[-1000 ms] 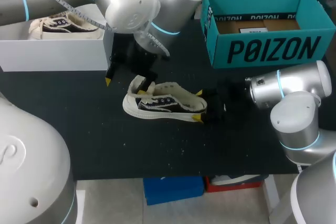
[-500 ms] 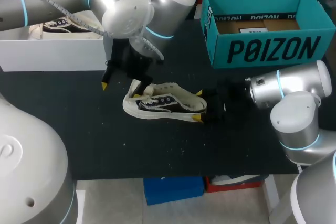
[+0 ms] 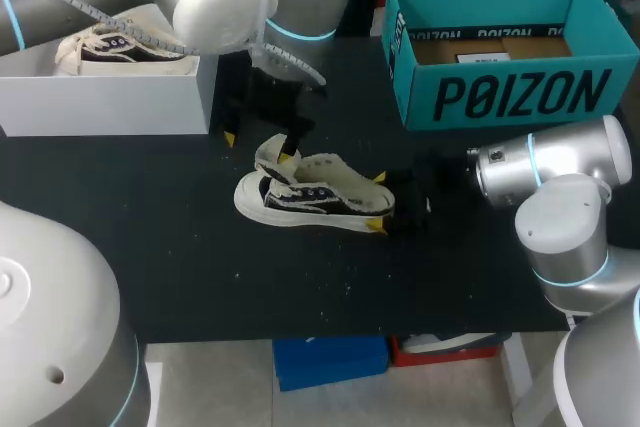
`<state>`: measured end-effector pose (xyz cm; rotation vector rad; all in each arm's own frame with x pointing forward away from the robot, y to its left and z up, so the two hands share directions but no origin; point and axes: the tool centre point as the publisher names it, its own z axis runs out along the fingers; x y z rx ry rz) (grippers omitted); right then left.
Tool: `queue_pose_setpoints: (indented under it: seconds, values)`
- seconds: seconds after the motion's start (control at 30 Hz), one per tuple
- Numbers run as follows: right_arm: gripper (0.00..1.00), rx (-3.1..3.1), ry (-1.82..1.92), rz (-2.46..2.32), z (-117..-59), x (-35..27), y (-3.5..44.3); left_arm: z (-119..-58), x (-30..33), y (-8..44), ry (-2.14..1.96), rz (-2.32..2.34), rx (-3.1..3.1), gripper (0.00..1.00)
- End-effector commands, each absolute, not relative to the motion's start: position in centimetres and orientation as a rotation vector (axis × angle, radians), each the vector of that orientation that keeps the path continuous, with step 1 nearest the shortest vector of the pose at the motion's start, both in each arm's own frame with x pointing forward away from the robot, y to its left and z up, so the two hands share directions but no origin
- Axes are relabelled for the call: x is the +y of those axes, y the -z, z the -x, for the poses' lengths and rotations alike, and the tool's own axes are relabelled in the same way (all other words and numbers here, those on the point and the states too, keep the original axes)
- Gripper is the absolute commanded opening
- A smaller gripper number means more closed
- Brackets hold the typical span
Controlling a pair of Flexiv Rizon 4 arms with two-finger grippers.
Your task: Take the shoe out of the shoebox, open the shoe tongue, remove and reinsert the insole, then place the shoe into the shoebox
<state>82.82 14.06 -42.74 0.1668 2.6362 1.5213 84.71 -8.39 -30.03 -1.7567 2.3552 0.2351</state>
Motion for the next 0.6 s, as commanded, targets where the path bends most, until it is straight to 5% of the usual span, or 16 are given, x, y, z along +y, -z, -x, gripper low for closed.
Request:
queue_pose_setpoints:
  seconds: [0.03, 0.2, 0.6]
  values:
    - [0.00, 2.637, -1.519, -0.170, -82.8, 14.1, 42.8, -83.6, -10.7, 28.5, 0.238, 1.004, 3.012, 0.00]
    - [0.00, 2.637, -1.519, -0.170, -82.8, 14.1, 42.8, -82.9, -15.0, 27.9, 0.431, 0.227, 3.276, 0.00]
    - [0.00, 2.637, -1.519, -0.170, -82.8, 14.1, 42.8, -82.9, -15.4, 27.9, 0.422, 0.184, 3.269, 0.00]
